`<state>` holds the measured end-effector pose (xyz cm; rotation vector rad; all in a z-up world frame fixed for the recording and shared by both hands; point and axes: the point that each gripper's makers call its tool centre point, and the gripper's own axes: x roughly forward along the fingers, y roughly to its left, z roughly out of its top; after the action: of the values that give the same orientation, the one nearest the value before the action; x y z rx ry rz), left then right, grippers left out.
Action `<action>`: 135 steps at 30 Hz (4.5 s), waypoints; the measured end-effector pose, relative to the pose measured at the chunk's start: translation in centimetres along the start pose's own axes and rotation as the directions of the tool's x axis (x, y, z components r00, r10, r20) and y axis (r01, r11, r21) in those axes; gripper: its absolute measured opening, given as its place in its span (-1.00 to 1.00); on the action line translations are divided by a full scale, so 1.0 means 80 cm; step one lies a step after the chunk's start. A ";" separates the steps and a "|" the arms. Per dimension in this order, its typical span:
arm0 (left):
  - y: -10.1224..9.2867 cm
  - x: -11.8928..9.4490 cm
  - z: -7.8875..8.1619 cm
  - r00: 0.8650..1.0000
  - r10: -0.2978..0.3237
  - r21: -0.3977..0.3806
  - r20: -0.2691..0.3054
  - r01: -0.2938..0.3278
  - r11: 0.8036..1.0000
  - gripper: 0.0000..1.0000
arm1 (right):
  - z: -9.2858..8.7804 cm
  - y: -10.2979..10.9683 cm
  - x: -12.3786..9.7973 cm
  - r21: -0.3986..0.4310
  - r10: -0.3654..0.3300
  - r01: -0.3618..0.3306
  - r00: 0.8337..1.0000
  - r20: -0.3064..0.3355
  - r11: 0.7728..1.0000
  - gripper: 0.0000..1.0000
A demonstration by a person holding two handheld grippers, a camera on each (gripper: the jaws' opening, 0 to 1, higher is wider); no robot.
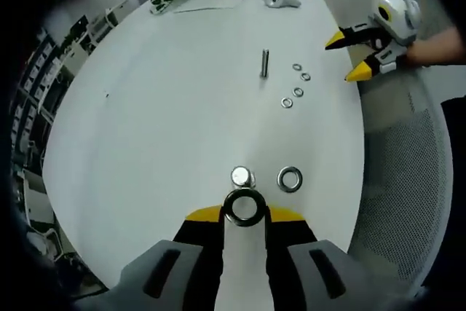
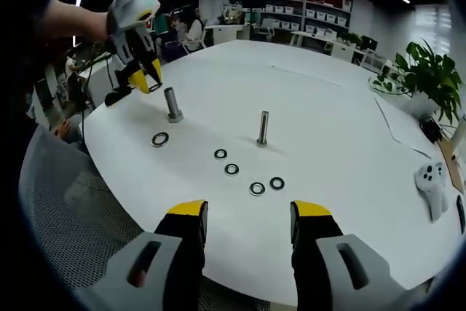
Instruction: Place the washer onto the threaded stud by aligning its center hole with the stud, sliding it down to the base, and recovering from edge contact or off-axis alignment until the washer reaches the visible bottom stop.
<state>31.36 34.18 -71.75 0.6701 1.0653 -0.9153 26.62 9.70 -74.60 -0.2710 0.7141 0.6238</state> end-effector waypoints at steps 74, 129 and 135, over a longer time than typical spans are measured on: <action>0.000 0.081 0.004 0.998 0.011 0.046 -0.068 -0.008 0.999 -0.49 | 0.003 0.000 -0.002 0.001 0.001 -0.001 1.000 0.012 1.000 -0.06; -0.078 0.082 -0.004 1.000 -0.010 -0.204 0.018 0.013 0.979 -0.41 | 0.006 -0.001 -0.004 0.012 -0.003 0.003 1.000 0.031 1.000 -0.05; -0.081 0.093 -0.005 1.000 -0.012 -0.176 -0.006 0.011 0.984 -0.39 | 0.007 0.000 -0.003 0.010 0.001 -0.001 1.000 0.030 1.000 -0.06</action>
<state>26.96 29.15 -79.07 0.5213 1.1421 -0.8184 26.75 9.79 -74.03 -0.2513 0.6881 0.6235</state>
